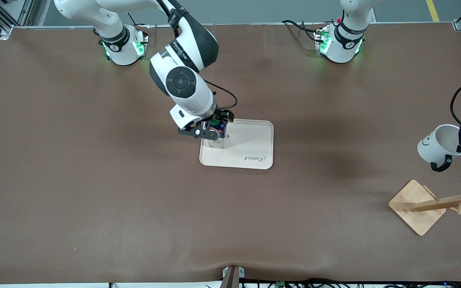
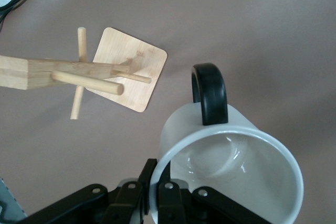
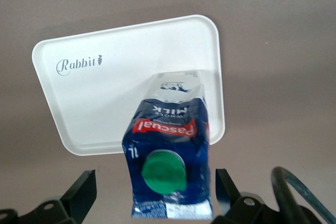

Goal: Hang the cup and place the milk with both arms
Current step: 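Carry the mug toward the wooden stand while the right gripper reaches the milk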

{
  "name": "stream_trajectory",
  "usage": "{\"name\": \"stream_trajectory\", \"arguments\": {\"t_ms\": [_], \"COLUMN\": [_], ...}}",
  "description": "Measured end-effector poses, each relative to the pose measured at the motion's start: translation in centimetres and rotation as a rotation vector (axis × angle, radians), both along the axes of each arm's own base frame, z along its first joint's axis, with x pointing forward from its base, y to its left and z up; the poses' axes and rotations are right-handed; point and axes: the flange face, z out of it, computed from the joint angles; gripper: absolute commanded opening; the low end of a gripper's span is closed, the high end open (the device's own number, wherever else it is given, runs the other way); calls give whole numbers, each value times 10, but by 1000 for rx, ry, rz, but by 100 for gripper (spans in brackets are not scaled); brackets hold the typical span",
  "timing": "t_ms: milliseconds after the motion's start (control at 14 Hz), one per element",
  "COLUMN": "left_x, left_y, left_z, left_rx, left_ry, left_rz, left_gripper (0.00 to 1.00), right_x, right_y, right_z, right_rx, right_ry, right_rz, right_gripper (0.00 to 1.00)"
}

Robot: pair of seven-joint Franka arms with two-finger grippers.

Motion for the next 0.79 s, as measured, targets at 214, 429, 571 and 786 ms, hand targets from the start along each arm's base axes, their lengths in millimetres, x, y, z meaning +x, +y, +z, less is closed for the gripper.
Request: {"name": "stream_trajectory", "arguments": {"t_ms": [214,429,571,786], "left_x": [12,21,24,26], "left_y": [14,21,28,33], "left_z": [-10,-15,-16,-16], "left_rx": [-16,-50,-61,-69], "left_ry": [0,-10,-20,-28], "left_rz": [-38,-42,-51,-62], "left_gripper": [0,0,0,0], "right_x": [-9,-14,-12,-3], "right_y": [17,23,23,18], "right_z": [-27,-43,-40,-29], "right_rx": [-19,-64,-65,-65], "right_ry": [-2,-16,-22,-26], "right_rz": [20,55,50,34], "right_gripper": [100,11,0,0]}}
